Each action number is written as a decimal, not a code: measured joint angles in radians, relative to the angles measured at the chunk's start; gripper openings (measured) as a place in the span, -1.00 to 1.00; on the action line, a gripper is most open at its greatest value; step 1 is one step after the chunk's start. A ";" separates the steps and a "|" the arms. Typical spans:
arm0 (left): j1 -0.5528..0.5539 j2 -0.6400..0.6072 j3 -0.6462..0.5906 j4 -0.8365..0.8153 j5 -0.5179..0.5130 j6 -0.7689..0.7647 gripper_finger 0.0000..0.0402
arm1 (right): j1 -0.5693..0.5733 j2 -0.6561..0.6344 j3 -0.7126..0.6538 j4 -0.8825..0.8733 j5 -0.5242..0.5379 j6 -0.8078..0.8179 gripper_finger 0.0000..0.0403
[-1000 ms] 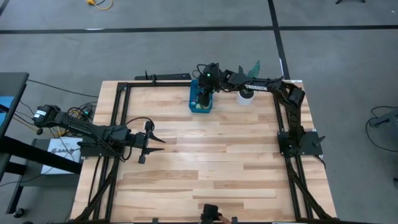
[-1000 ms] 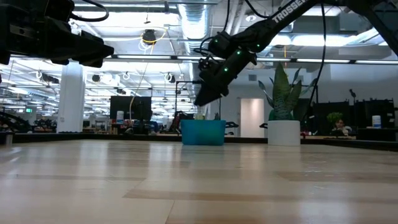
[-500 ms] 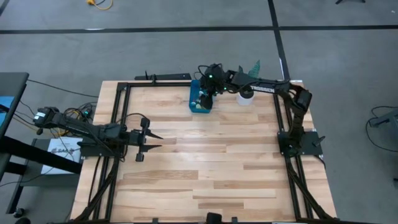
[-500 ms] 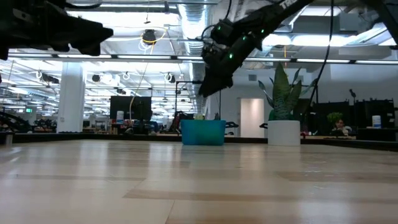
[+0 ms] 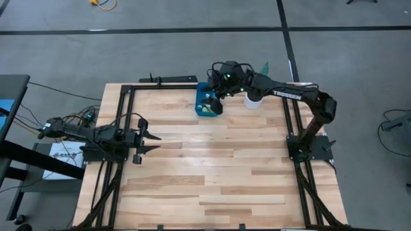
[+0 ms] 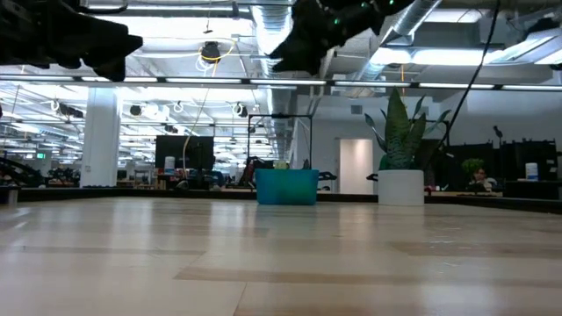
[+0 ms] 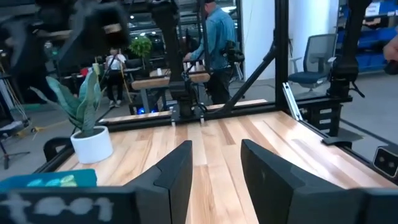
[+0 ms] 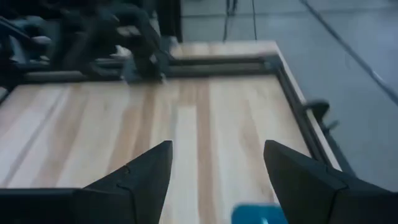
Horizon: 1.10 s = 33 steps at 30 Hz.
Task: Pick and place pill bottles into a basket
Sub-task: Return to Home Position
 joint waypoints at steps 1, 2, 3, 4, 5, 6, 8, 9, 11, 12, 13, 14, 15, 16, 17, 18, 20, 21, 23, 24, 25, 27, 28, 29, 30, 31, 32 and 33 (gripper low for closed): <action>0.000 -0.029 0.000 -0.028 -0.005 -0.009 -0.36 | 0.010 -0.009 -0.004 0.012 0.000 -0.003 0.24; 0.000 -0.058 0.000 -0.054 -0.013 -0.017 -0.36 | 0.020 -0.022 -0.019 0.042 -0.001 -0.003 0.24; 0.000 -0.090 -0.004 -0.074 -0.021 -0.023 -0.36 | 0.028 -0.042 -0.045 0.079 -0.002 -0.002 0.24; 0.000 -0.121 -0.010 -0.099 -0.033 -0.029 -0.36 | 0.036 -0.063 -0.073 0.125 -0.004 -0.002 0.24; 0.000 -0.154 -0.016 -0.120 -0.046 -0.032 -0.36 | 0.043 -0.086 -0.103 0.172 -0.004 0.003 0.24; 0.000 -0.186 -0.028 -0.125 -0.052 -0.034 -0.36 | 0.048 -0.113 -0.140 0.211 -0.005 0.006 0.24; -0.001 -0.209 -0.056 -0.095 -0.057 -0.042 -0.36 | 0.052 -0.164 -0.213 0.276 -0.007 0.018 0.24; -0.001 -0.207 -0.058 -0.090 -0.062 -0.048 -0.36 | 0.052 -0.190 -0.252 0.302 -0.006 0.024 0.24; -0.001 -0.193 -0.058 -0.088 -0.074 -0.055 -0.36 | 0.057 -0.245 -0.332 0.348 -0.006 0.037 0.24; -0.001 -0.185 -0.058 -0.089 -0.085 -0.056 -0.36 | 0.059 -0.273 -0.374 0.379 -0.003 0.042 0.24; -0.001 -0.182 -0.058 -0.102 -0.091 -0.062 -0.36 | 0.062 -0.305 -0.422 0.400 -0.003 0.048 0.24; -0.001 -0.185 -0.058 -0.109 -0.093 -0.068 -0.36 | 0.063 -0.335 -0.468 0.426 -0.003 0.055 0.24; 0.000 -0.191 -0.058 -0.109 -0.093 -0.071 -0.36 | 0.063 -0.363 -0.516 0.469 -0.004 0.062 0.24; 0.000 -0.195 -0.058 -0.109 -0.094 -0.073 -0.36 | 0.064 -0.389 -0.566 0.520 -0.004 0.071 0.24; 0.000 -0.196 -0.058 -0.103 -0.096 -0.076 -0.36 | 0.062 -0.419 -0.620 0.564 -0.005 0.084 0.24; -0.001 -0.196 -0.059 -0.105 -0.095 -0.077 -0.36 | 0.059 -0.446 -0.669 0.606 -0.005 0.095 0.24; -0.001 -0.199 -0.059 -0.109 -0.095 -0.078 -0.36 | 0.052 -0.497 -0.760 0.694 -0.003 0.112 0.24; -0.001 -0.199 -0.059 -0.107 -0.096 -0.079 -0.36 | 0.049 -0.519 -0.799 0.720 -0.003 0.116 0.24; -0.001 -0.199 -0.059 -0.104 -0.103 -0.078 -0.36 | 0.043 -0.559 -0.872 0.742 -0.002 0.126 0.24; -0.001 -0.199 -0.059 -0.104 -0.108 -0.078 -0.36 | 0.040 -0.574 -0.905 0.752 -0.002 0.129 0.24; -0.001 -0.199 -0.060 -0.102 -0.110 -0.079 -0.36 | 0.041 -0.584 -0.934 0.773 -0.002 0.130 0.24; -0.001 -0.199 -0.060 -0.101 -0.121 -0.079 -0.36 | 0.044 -0.606 -0.996 0.807 -0.003 0.129 0.24; -0.001 -0.199 -0.060 -0.101 -0.123 -0.079 -0.36 | 0.044 -0.613 -1.024 0.832 -0.002 0.130 0.24; 0.000 -0.199 -0.060 -0.101 -0.124 -0.079 -0.36 | 0.042 -0.622 -1.056 0.857 -0.002 0.130 0.24; 0.000 -0.199 -0.060 -0.101 -0.125 -0.079 -0.36 | 0.042 -0.627 -1.082 0.889 -0.001 0.130 0.24; 0.000 -0.199 -0.060 -0.100 -0.125 -0.078 -0.36 | 0.042 -0.629 -1.108 0.929 0.001 0.129 0.24; 0.000 -0.199 -0.060 -0.100 -0.125 -0.078 -0.36 | 0.040 -0.632 -1.138 0.966 0.001 0.129 0.24; 0.000 -0.199 -0.060 -0.099 -0.125 -0.078 -0.36 | 0.038 -0.632 -1.163 1.006 0.001 0.130 0.24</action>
